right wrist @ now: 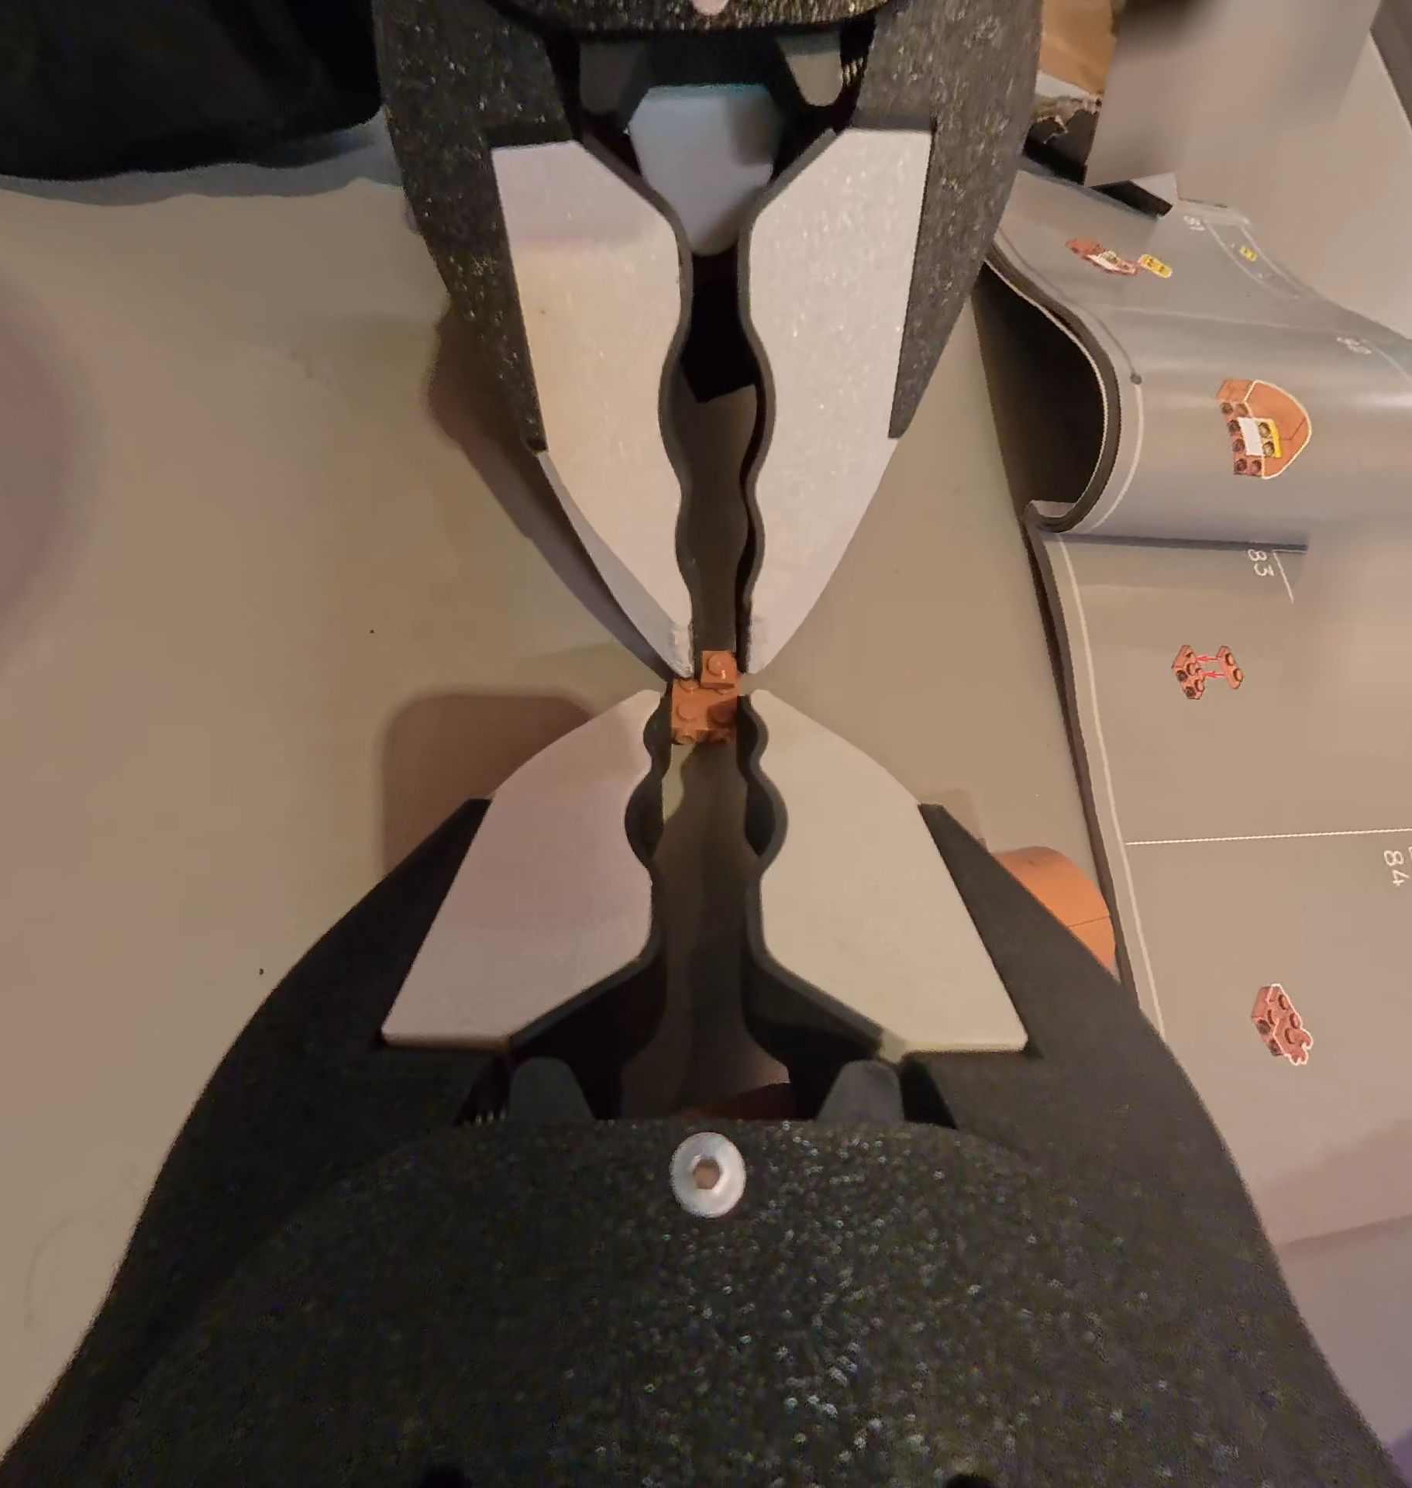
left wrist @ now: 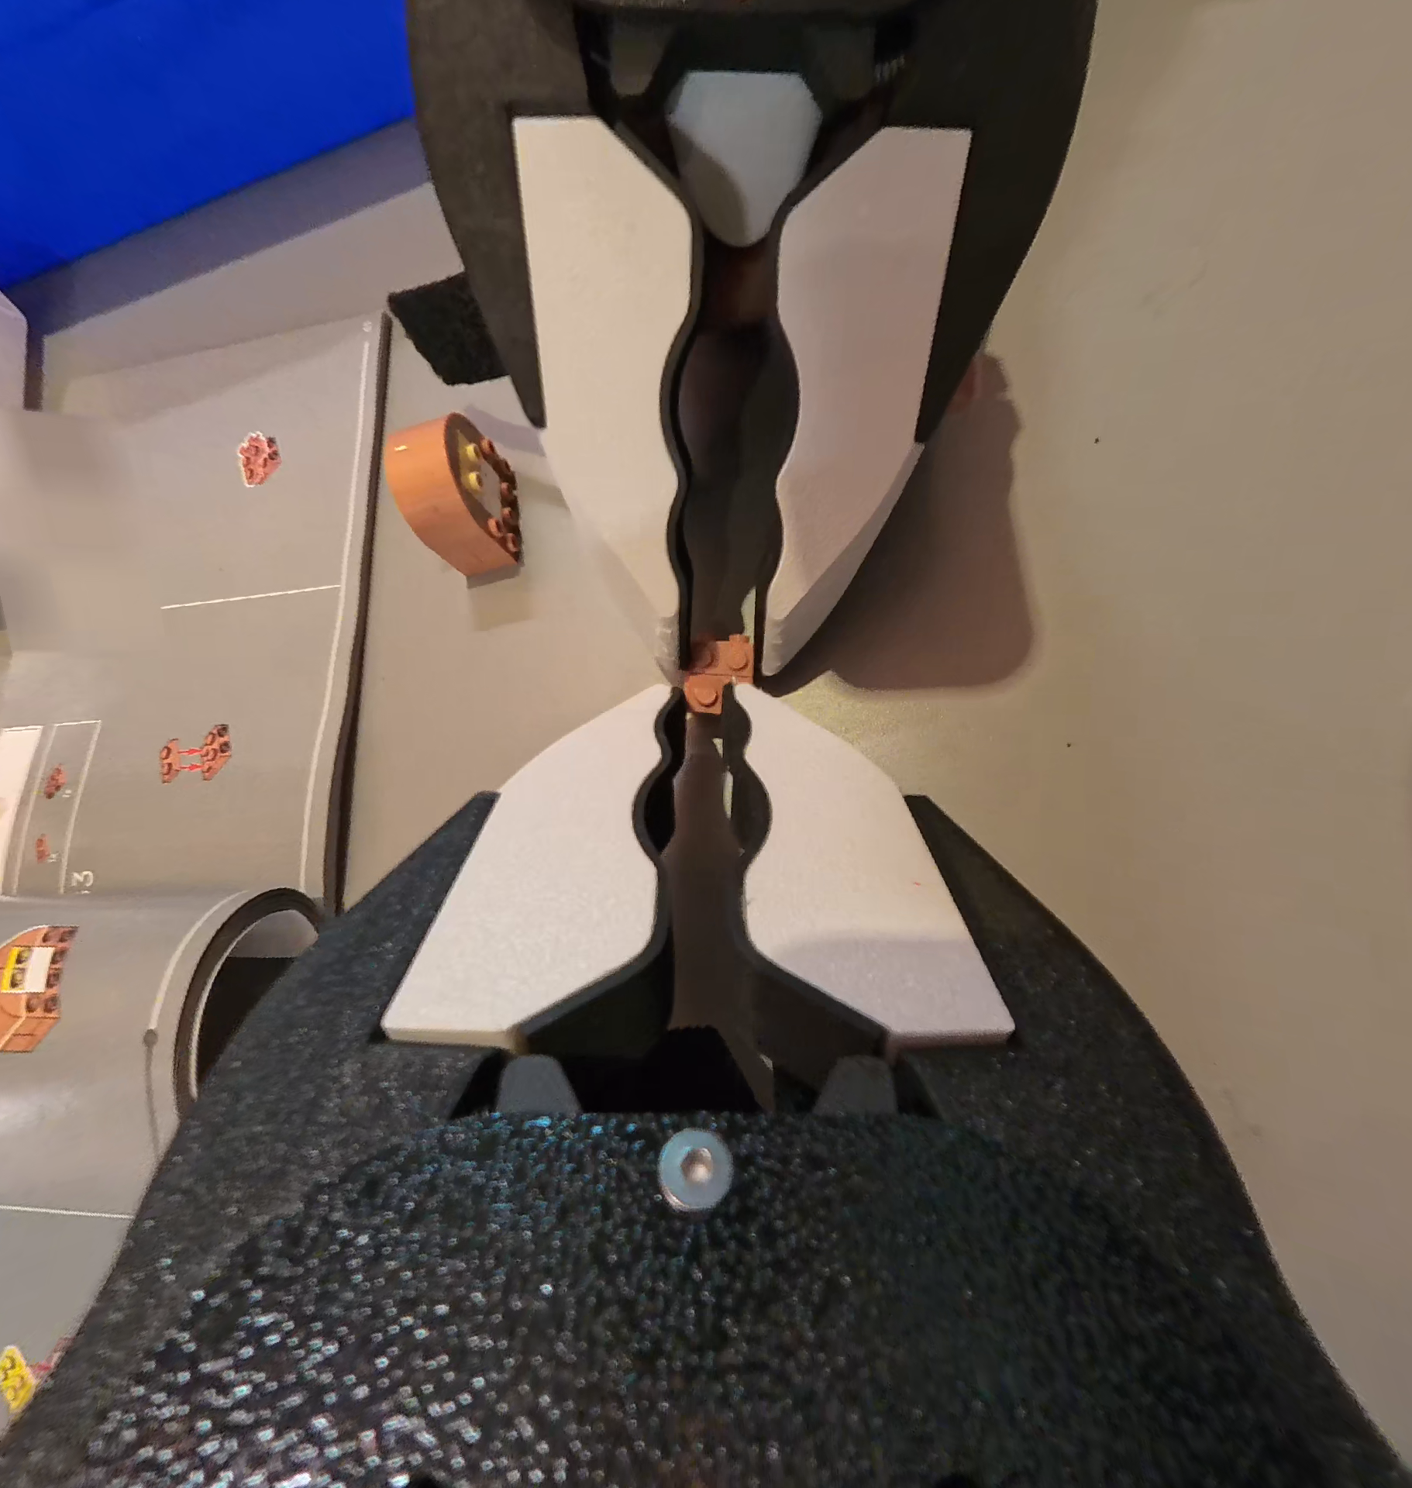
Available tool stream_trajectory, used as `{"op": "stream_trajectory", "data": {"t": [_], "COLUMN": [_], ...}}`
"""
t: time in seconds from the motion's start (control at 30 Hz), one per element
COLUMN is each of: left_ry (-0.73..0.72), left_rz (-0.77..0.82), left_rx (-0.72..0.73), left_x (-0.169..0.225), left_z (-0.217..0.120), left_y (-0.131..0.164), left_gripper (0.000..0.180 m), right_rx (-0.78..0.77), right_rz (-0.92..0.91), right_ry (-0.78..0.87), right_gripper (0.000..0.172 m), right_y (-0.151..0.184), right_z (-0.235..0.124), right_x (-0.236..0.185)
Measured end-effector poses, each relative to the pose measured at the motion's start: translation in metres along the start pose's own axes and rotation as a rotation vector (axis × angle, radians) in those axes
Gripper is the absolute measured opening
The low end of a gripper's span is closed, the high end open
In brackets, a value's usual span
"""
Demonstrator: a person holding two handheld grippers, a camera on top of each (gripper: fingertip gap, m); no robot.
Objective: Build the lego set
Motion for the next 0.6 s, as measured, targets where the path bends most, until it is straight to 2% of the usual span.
{"op": "stream_trajectory", "data": {"t": [0.4, 0.6], "left_ry": [0.018, 0.019], "left_rz": [-0.036, -0.040], "left_rx": [0.013, 0.020], "left_x": [-0.0012, -0.0015], "left_z": [-0.0003, -0.0005], "left_y": [0.0005, 0.0004], "left_gripper": [0.008, 0.008], "right_rx": [0.000, -0.024], "right_rz": [-0.006, 0.046], "right_ry": [-0.012, -0.038], "right_gripper": [0.014, 0.027], "right_y": [0.0010, 0.0033], "right_z": [-0.0005, -0.0018], "right_x": [-0.0008, 0.0023]}}
Point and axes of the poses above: each gripper's, where its closed fingertips meet, z out along the fingers, y out of its underside, x = y × z across the jaws, the point moved 10 cm from there along -z, back along the fingers, and after that the axes turned 1 degree about -x, right-handed, at the moved point
